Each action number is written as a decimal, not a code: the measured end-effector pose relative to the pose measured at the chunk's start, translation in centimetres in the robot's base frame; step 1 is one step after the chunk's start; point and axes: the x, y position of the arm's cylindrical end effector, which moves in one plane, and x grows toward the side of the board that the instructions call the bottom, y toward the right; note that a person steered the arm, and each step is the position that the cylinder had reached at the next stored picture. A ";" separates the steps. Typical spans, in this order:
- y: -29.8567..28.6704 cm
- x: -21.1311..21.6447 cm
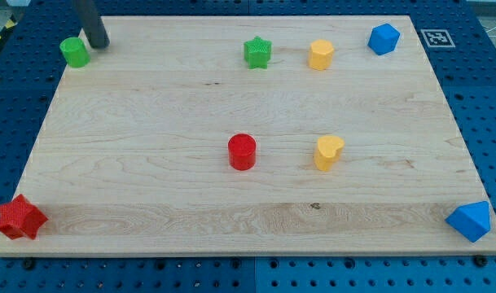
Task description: Push green circle bit down and up
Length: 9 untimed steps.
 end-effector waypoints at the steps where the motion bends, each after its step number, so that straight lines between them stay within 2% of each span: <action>1: -2.2 -3.9; 2: -3.9 -3.8; 6: -3.9 -1.0; 7: -3.9 5.6; 8: -4.0 7.5; 9: -3.8 11.8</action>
